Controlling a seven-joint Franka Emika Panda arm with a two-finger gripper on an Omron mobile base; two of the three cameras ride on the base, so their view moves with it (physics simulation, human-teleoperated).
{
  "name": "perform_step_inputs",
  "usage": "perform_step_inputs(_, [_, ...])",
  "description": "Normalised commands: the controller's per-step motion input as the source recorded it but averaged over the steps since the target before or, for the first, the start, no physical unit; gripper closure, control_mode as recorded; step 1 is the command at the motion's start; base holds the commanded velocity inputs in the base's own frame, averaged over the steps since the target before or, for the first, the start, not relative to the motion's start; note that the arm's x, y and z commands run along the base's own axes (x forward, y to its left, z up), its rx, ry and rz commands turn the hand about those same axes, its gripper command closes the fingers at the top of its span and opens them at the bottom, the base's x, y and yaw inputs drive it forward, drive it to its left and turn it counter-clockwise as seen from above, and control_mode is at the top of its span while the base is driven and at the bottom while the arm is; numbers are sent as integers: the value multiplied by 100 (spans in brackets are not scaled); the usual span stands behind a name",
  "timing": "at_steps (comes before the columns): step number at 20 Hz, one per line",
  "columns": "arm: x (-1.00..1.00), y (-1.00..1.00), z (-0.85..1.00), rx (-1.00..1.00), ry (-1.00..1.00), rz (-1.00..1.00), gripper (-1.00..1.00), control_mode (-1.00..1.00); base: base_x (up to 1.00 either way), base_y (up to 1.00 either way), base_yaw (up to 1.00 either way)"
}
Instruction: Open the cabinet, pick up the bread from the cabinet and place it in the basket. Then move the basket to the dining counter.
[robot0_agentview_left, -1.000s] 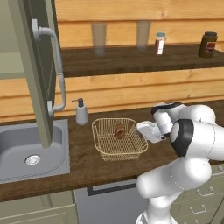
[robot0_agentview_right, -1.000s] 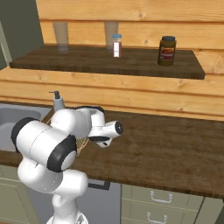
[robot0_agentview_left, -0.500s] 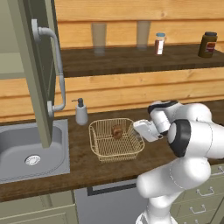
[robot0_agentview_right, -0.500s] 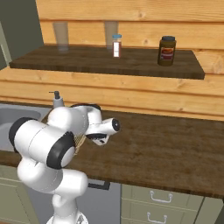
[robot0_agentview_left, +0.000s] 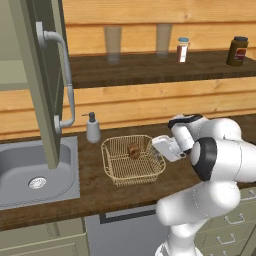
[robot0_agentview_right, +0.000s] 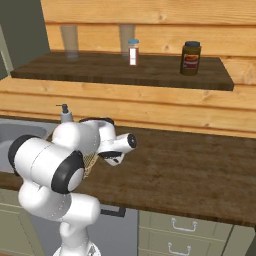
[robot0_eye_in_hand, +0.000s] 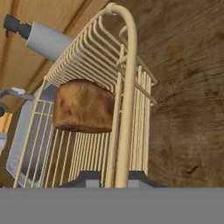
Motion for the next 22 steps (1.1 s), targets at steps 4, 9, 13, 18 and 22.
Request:
perform_step_inputs(4, [-16,-7,38,0,0,0,100,-100,0,0,0])
perform_step_inputs(9, [-20,-10,57,0,0,-1,100,-100,0,0,0])
perform_step_inputs(13, [-16,-16,66,0,0,-3,100,-100,0,0,0])
perform_step_inputs(18, [-9,-23,59,0,0,-3,100,-100,0,0,0])
perform_step_inputs(22, [-2,-32,55,4,3,-3,100,-100,0,0,0])
